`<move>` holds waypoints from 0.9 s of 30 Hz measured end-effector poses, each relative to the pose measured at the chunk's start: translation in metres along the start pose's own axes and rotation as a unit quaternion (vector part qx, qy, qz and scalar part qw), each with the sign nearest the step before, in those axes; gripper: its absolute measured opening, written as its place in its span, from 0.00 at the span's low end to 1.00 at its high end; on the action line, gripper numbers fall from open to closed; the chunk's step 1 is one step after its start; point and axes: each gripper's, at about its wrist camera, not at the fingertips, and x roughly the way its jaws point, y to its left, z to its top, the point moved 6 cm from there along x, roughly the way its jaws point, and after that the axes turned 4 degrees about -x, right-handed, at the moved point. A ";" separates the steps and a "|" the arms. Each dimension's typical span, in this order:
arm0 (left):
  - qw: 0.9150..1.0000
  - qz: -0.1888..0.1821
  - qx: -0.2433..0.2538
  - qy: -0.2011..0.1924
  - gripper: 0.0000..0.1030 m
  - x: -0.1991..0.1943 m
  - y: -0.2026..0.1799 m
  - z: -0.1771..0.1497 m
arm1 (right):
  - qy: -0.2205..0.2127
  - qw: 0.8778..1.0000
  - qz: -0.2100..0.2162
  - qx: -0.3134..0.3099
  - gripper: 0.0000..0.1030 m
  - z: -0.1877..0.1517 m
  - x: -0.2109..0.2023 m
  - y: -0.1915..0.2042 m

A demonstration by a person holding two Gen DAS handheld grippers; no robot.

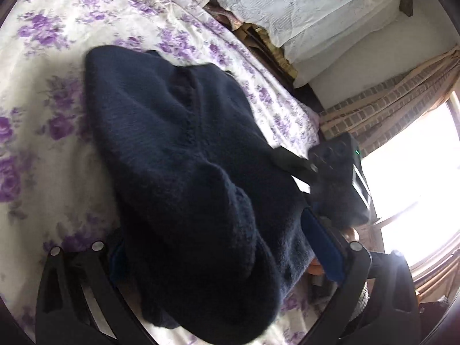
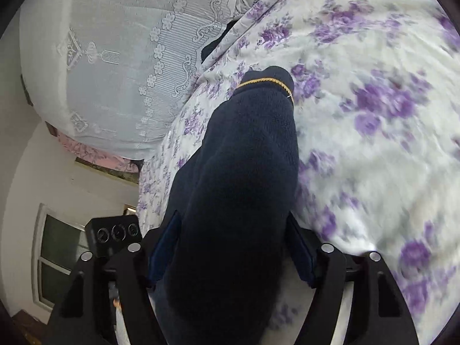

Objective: Fold small clothes
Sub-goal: 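Lift the navy bundle with the right gripper and carry it across the bed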

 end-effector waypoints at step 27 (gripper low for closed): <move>0.997 0.046 0.005 -0.064 0.82 -0.007 0.006 0.009 | -0.004 0.994 -0.006 -0.111 0.66 0.015 0.020 0.011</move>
